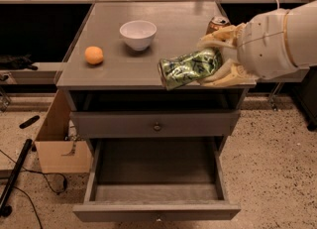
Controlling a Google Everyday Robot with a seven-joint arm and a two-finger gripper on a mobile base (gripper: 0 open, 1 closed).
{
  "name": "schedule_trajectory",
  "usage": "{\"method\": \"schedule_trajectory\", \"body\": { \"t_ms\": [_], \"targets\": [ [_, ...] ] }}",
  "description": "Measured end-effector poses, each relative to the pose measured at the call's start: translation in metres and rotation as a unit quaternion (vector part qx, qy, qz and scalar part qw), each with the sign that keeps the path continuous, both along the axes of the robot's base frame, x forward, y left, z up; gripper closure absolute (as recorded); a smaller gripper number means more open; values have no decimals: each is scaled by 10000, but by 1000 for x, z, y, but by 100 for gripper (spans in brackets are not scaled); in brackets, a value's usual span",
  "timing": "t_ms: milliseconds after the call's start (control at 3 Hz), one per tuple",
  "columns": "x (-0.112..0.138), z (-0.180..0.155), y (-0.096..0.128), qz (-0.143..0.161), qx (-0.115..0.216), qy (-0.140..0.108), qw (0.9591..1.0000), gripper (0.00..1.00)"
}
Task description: Pick green can from middle drawer and place on counter
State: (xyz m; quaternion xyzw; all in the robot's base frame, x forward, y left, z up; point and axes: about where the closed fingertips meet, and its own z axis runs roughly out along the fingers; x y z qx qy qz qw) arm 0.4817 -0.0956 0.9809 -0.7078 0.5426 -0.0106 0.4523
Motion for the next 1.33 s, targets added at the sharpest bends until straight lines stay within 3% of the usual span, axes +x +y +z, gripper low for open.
{"method": "schedule_trajectory", "body": {
  "t_ms": [667,1333],
  "targets": [
    [11,-1,2,16,-105,-17,9999,100],
    [68,-25,-6,219,-281,375,9987,100]
  ]
}}
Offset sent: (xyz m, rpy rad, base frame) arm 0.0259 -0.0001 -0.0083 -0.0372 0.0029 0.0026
